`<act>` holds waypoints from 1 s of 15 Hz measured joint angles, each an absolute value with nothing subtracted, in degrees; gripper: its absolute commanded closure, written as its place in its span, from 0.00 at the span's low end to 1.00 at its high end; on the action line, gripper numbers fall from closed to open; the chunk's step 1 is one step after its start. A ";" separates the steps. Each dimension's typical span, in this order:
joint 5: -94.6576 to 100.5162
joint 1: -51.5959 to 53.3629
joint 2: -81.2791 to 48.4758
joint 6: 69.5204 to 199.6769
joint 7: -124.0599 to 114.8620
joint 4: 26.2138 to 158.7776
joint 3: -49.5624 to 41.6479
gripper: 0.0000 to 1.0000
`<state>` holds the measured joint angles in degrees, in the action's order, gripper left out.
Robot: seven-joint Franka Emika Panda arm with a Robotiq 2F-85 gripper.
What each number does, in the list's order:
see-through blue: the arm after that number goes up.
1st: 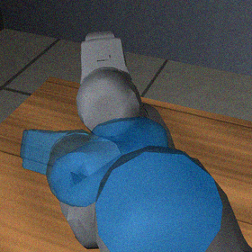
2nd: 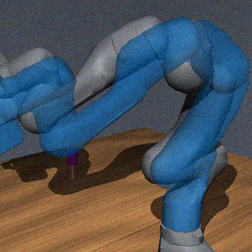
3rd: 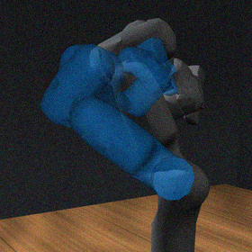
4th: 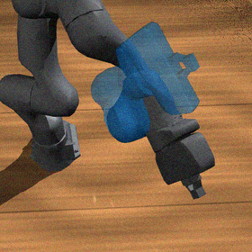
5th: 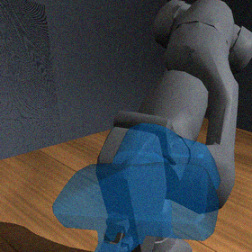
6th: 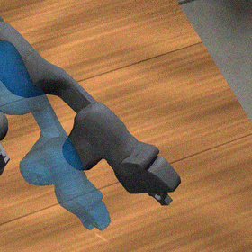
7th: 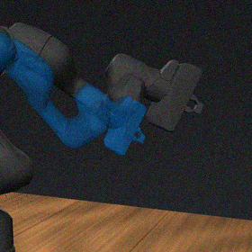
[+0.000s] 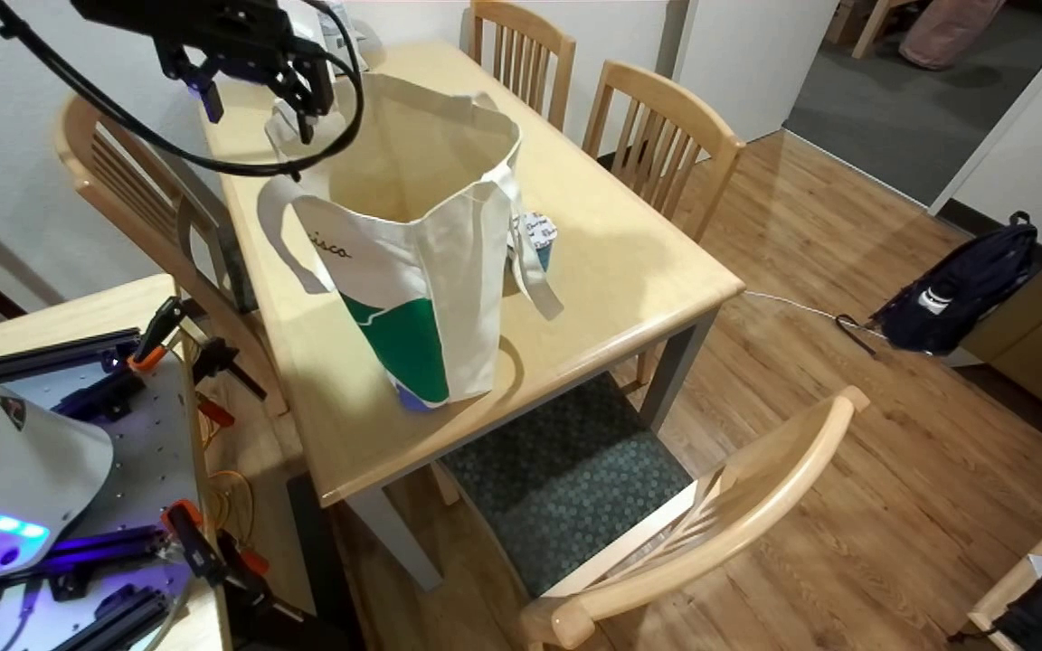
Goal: Move the bag to the left
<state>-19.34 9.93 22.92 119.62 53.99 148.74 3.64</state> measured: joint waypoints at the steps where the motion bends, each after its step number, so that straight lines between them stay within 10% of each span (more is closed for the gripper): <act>1: -18.89 9.94 22.79 119.92 52.43 149.32 3.64 0.40; 10: -22.33 14.44 19.07 127.38 50.93 149.49 3.45 0.99; 15: -25.22 17.91 13.86 136.72 55.30 145.92 3.56 0.99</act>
